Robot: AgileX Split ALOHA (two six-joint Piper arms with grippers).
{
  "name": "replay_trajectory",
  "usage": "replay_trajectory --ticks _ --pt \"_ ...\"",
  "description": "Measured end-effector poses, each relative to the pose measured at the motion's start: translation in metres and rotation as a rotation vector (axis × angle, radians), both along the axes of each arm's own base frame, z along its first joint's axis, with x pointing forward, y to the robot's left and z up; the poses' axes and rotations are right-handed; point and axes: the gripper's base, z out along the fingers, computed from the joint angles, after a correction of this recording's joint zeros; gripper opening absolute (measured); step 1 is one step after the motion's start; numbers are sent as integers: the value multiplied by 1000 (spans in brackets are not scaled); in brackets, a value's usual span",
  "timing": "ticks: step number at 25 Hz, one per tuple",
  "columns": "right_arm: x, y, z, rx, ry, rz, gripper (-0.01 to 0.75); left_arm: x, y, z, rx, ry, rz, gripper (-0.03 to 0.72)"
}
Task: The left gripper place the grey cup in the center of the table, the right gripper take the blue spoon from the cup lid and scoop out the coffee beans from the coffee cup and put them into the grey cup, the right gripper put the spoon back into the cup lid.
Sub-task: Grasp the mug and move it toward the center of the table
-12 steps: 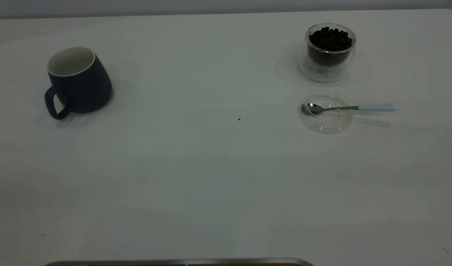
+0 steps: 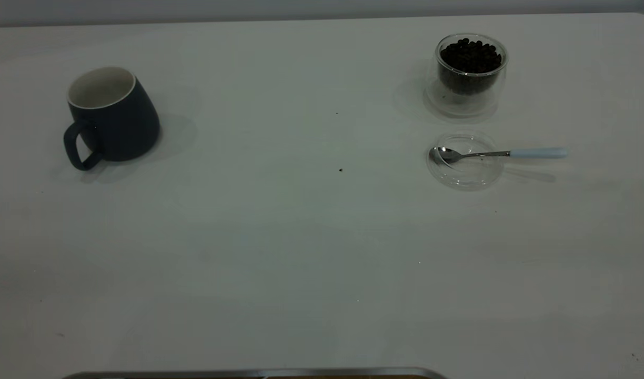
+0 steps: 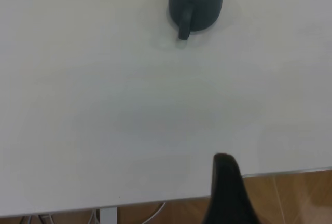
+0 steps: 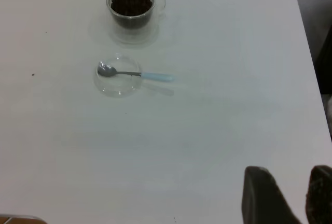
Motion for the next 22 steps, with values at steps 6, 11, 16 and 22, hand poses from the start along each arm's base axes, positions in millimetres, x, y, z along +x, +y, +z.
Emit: replay_trajectory --ticks 6,11,16,22 --pt "0 0 0 0 0 0 240 0 0 0 0 0 0 555" --pt "0 0 0 0 0 0 240 0 0 0 0 0 0 555" --pt "0 0 0 0 0 0 240 0 0 0 0 0 0 555" --pt "0 0 0 0 0 0 240 -1 0 9 -3 -43 0 555"
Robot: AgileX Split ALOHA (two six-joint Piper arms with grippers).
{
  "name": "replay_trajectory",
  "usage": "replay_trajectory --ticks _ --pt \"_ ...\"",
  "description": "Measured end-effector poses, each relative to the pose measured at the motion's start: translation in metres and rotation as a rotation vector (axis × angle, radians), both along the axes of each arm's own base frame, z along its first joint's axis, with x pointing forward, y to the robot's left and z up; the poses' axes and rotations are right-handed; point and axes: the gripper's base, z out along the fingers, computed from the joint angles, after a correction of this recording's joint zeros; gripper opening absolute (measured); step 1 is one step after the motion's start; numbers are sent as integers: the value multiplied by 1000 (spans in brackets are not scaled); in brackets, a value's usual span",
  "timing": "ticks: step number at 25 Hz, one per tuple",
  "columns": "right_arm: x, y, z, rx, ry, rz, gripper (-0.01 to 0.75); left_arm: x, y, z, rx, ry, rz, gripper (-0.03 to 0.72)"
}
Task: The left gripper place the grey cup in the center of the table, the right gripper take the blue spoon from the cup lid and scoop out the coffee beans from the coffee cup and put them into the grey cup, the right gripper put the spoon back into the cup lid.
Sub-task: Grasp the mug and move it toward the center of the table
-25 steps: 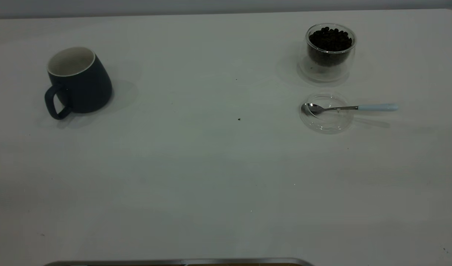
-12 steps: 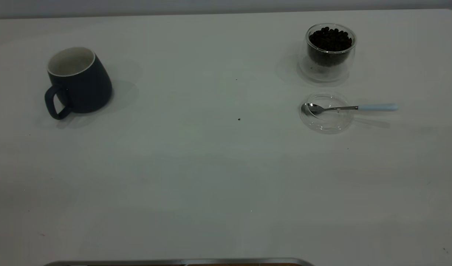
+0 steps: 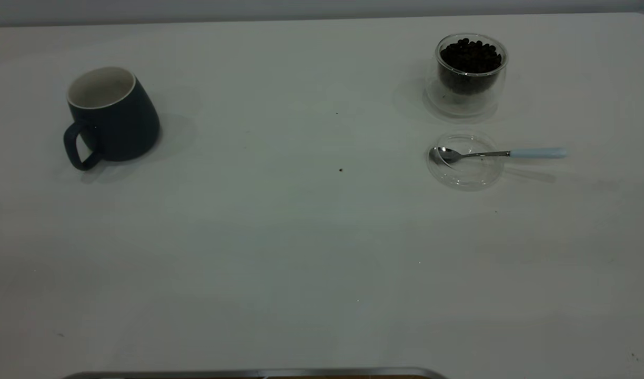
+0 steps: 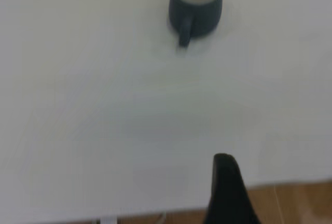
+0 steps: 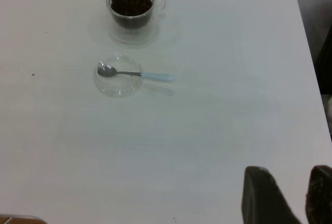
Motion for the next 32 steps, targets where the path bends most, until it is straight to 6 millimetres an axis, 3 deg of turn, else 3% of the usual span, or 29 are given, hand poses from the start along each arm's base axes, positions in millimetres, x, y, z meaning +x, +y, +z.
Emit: replay_trajectory --ticks 3,6,10,14,19,24,32 --pt "0 0 0 0 0 0 240 3 0 24 -1 -22 0 555" --pt "0 0 0 0 0 0 240 23 -1 50 5 47 -2 555" --pt "0 0 0 0 0 0 240 70 -3 72 58 196 -31 555" --pt "0 0 0 0 0 0 240 125 -3 79 175 337 -103 555" --pt "0 0 0 0 0 0 240 189 -2 71 307 494 -188 555" --pt "0 0 0 0 0 0 240 238 -3 55 380 564 -269 555" --pt "0 0 0 0 0 0 240 302 -2 2 597 697 -566 555"
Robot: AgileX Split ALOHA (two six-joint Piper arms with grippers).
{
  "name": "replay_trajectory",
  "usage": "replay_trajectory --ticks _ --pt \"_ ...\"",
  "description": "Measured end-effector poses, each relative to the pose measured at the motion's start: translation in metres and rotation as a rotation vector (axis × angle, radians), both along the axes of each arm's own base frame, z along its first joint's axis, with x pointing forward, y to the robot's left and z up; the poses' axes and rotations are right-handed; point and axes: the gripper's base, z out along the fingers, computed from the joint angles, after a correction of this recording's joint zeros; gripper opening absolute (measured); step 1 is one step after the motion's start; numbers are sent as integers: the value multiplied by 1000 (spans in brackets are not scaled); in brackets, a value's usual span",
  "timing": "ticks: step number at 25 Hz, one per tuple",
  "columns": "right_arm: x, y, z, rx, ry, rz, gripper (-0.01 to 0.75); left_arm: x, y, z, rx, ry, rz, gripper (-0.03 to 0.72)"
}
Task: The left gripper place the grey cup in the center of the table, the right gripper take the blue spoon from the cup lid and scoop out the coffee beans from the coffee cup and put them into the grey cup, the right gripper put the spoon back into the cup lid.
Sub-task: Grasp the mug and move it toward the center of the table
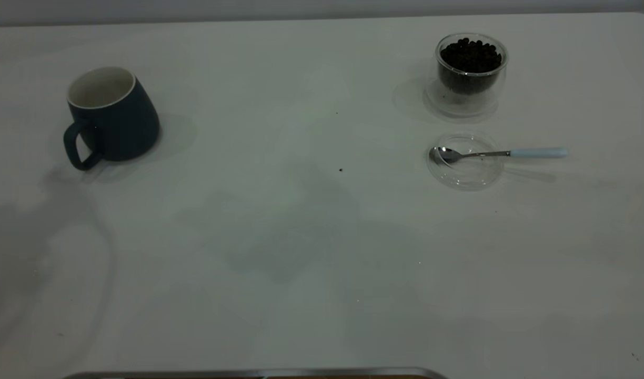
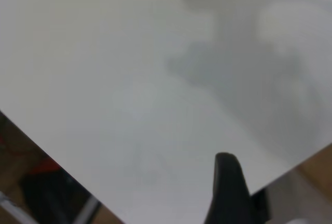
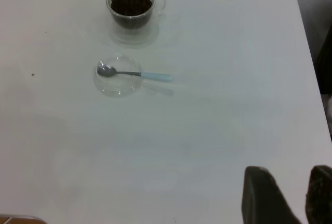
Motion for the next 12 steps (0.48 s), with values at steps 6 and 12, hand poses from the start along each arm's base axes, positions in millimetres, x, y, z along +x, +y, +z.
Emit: replay_trajectory --ticks 6,12 --pt "0 0 0 0 0 0 240 45 6 -59 130 22 -163 555" --pt "0 0 0 0 0 0 240 77 8 -119 220 -1 -329 555"
